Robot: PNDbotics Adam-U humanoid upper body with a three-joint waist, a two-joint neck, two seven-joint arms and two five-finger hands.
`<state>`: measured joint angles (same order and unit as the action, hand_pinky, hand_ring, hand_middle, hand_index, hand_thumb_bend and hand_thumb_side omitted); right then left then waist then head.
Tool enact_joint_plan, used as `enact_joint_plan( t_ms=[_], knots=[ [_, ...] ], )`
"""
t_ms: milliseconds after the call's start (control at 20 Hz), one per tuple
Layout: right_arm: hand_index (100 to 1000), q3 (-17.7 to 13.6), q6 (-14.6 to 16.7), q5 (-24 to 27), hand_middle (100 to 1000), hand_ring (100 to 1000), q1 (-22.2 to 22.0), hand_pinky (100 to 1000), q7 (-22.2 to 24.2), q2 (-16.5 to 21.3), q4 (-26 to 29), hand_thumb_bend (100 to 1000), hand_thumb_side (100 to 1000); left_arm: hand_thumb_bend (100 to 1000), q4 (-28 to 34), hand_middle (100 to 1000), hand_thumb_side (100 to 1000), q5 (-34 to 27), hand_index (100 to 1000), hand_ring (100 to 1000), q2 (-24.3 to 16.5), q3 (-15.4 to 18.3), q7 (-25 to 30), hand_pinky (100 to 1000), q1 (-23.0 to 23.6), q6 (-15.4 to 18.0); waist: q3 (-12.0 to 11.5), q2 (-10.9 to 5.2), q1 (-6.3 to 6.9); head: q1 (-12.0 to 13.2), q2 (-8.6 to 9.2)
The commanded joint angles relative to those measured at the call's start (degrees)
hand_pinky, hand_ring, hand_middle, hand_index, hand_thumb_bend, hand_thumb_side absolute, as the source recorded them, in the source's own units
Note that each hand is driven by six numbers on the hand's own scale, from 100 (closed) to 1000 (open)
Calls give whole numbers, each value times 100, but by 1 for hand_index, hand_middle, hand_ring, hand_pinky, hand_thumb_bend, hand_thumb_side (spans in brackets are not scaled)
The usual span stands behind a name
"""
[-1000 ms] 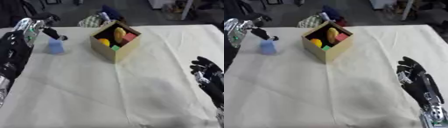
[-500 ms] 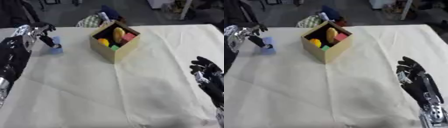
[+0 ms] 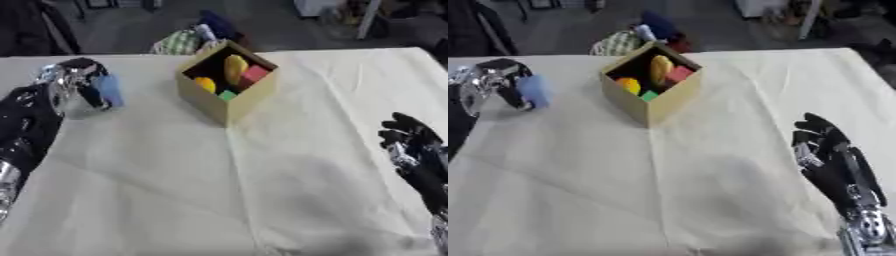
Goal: Pick up objects on the table and place them in the box.
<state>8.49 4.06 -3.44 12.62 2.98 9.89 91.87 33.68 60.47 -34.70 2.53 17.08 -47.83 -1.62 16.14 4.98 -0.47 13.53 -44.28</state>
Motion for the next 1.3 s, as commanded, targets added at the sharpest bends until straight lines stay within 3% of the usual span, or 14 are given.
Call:
enact_joint_plan(
  t_ms=[50, 400, 600, 1000, 1300],
  knots=[
    [896, -49, 17, 20, 780, 802, 80, 785, 8, 84, 75, 100, 451, 373, 193, 511, 100, -48, 678, 505, -94, 56, -343, 589, -67, 22, 3, -41, -28, 5, 16],
    [896, -55, 17, 11, 780, 802, 81, 785, 6, 93, 72, 100, 449, 323, 1671, 463, 100, -334, 650, 473, -241, -160, -625, 562, -130, 439, -24, -51, -21, 17, 16],
    [895, -35, 16, 9, 780, 802, 77, 785, 23, 87, 63, 100, 450, 304, 2362, 469, 100, -750, 664, 483, -50, -351, -971, 574, -358, 497, -31, -73, -19, 18, 16],
    [894, 11, 15, 19, 780, 802, 108, 785, 73, 49, 49, 100, 448, 328, 2181, 522, 100, -751, 708, 538, 912, -1081, -1082, 629, -771, 994, 161, -53, -55, 88, 16],
    [894, 12, 15, 26, 780, 802, 117, 785, 78, 34, 49, 100, 448, 391, 1711, 662, 110, -387, 797, 657, 1238, -1271, -375, 709, -664, 1417, 225, -42, -57, 68, 16]
  ],
)
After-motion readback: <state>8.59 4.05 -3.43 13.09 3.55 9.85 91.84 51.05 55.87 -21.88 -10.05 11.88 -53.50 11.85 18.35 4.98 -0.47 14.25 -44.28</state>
